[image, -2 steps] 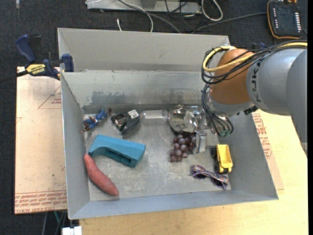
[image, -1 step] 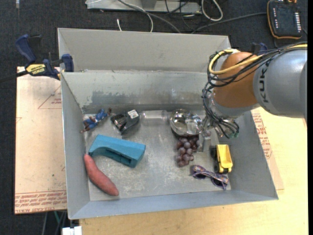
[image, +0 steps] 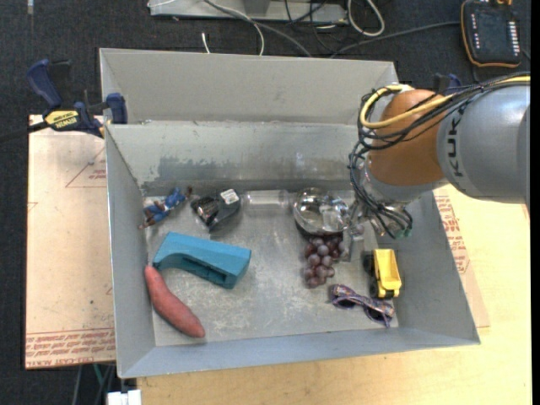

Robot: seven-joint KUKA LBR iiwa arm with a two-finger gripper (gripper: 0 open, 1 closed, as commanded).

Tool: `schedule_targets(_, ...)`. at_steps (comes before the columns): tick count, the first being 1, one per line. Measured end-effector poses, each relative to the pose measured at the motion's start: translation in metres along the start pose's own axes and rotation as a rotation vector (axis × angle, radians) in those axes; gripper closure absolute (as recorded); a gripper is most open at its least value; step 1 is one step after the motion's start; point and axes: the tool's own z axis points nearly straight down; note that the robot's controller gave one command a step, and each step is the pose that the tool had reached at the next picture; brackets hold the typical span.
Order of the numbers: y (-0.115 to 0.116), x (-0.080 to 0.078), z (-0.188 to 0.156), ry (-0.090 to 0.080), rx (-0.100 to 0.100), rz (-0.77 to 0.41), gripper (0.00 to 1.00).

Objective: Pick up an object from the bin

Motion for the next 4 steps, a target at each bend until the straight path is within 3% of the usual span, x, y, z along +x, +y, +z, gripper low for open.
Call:
schedule_targets(2, 0.001, 0.0, -0.057, -0.003, 0.0, 0.0, 1.0)
schedule_targets(4, 0.002, -0.001, -0.07, -0.007, 0.0, 0.0, 1.0)
